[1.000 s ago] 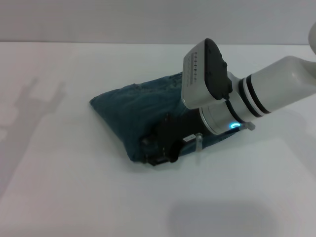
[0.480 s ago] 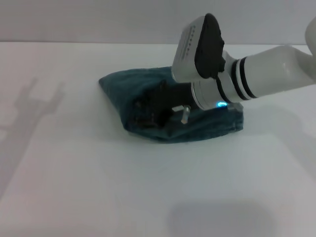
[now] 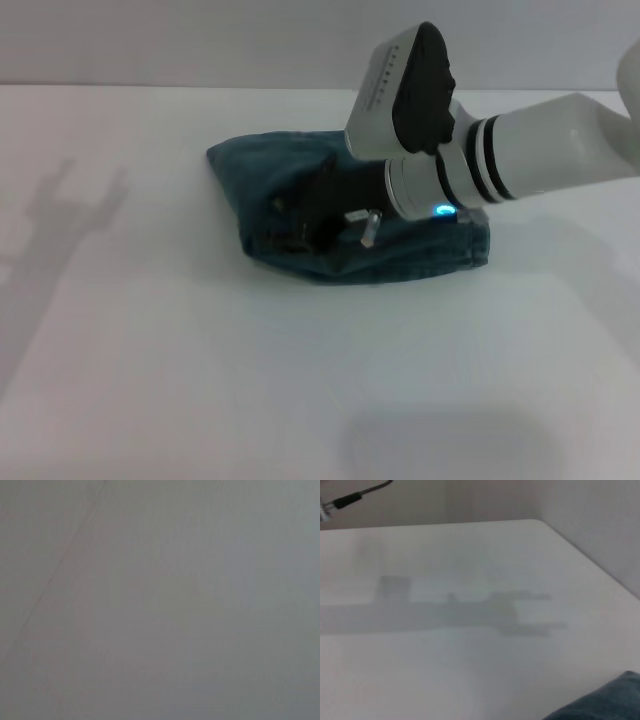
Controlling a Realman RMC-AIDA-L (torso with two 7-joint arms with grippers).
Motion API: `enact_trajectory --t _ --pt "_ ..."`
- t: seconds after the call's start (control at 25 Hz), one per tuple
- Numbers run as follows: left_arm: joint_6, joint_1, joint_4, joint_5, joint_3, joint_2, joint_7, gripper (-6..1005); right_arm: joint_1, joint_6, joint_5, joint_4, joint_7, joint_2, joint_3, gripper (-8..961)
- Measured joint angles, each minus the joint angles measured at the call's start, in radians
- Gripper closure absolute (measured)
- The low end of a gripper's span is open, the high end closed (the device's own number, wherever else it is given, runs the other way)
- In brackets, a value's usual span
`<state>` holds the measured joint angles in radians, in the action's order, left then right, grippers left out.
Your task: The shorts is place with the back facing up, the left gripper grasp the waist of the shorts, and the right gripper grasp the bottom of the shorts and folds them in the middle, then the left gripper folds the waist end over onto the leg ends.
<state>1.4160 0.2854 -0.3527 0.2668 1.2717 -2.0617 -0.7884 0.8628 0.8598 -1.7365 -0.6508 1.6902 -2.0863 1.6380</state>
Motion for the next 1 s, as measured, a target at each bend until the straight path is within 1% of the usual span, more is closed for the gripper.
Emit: enact_trajectory --t 0.08,0.2,0.28,0.4,0.48,0.56,0.68,0.76,0.96,1.0 --pt "0.000 0.000 0.000 0.000 -0.005 0.000 0.000 191 -0.010 0.064 0.010 -0.009 0.000 0.003 -0.005 465" --pt "0.000 -0.001 0.001 0.000 -0.012 0.000 0.000 191 -0.055 0.197 0.056 -0.062 -0.042 0.011 -0.017 466" --pt "0.000 -0.002 0.002 0.000 -0.014 0.000 0.000 192 -0.115 0.293 0.088 -0.134 -0.102 0.013 -0.047 466" --pt "-0.002 -0.004 0.002 0.000 -0.016 0.000 0.000 193 -0.222 0.404 0.180 -0.239 -0.219 0.010 -0.120 466" --pt "-0.003 -0.005 0.002 0.000 -0.017 0.000 0.000 193 -0.291 0.435 0.294 -0.272 -0.314 0.009 -0.158 465" --pt "-0.003 -0.006 0.003 0.000 -0.017 -0.001 0.000 193 -0.356 0.435 0.434 -0.270 -0.438 0.009 -0.190 465" --pt "-0.001 -0.006 0.016 0.000 -0.020 -0.001 0.000 194 -0.434 0.427 0.655 -0.226 -0.641 0.008 -0.214 465" --pt "0.002 -0.005 0.028 0.000 -0.024 -0.001 0.000 195 -0.462 0.426 0.805 -0.167 -0.771 0.007 -0.218 466" --pt "0.004 -0.014 0.029 0.000 -0.035 -0.002 0.000 196 -0.471 0.435 1.198 0.037 -1.032 0.006 -0.220 465" --pt "0.007 -0.018 0.035 0.000 -0.038 -0.003 0.000 196 -0.462 0.436 1.355 0.116 -1.136 0.006 -0.216 465"
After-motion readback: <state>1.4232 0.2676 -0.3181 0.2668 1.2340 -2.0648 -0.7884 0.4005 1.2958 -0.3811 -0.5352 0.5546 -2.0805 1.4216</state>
